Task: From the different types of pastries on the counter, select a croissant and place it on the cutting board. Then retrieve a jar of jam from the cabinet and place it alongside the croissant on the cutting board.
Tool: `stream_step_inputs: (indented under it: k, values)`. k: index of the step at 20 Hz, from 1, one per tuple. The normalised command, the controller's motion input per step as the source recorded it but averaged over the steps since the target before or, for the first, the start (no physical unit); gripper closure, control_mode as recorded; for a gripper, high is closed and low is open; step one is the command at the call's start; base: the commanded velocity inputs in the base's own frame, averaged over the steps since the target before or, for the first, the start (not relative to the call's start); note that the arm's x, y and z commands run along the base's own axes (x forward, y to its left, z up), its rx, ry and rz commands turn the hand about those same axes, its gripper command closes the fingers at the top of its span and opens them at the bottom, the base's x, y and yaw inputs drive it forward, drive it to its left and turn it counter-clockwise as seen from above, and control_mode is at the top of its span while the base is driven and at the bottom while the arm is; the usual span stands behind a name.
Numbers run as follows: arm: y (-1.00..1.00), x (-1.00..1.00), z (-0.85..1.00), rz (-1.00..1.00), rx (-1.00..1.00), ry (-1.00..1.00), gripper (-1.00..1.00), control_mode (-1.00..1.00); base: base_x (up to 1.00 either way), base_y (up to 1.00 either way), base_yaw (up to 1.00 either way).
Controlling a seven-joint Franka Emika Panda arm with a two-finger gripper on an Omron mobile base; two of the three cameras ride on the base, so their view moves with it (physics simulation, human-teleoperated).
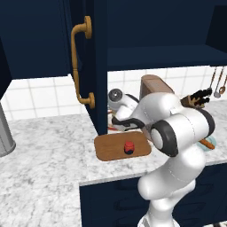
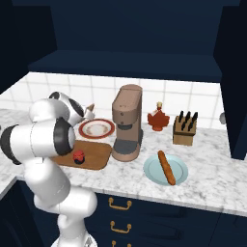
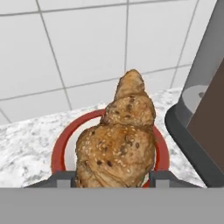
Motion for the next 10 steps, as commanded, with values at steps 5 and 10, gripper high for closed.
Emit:
stream_step_inputs:
  k: [5, 10]
  values:
    - [0.02, -0.29, 0.04, -0.02, 0.01, 0.12, 1.0, -1.0, 0.0, 0.0, 0.0]
    - [-0.1, 0.0, 0.03, 0.0, 0.16, 0.16, 1.0, -1.0, 0.0, 0.0, 0.0]
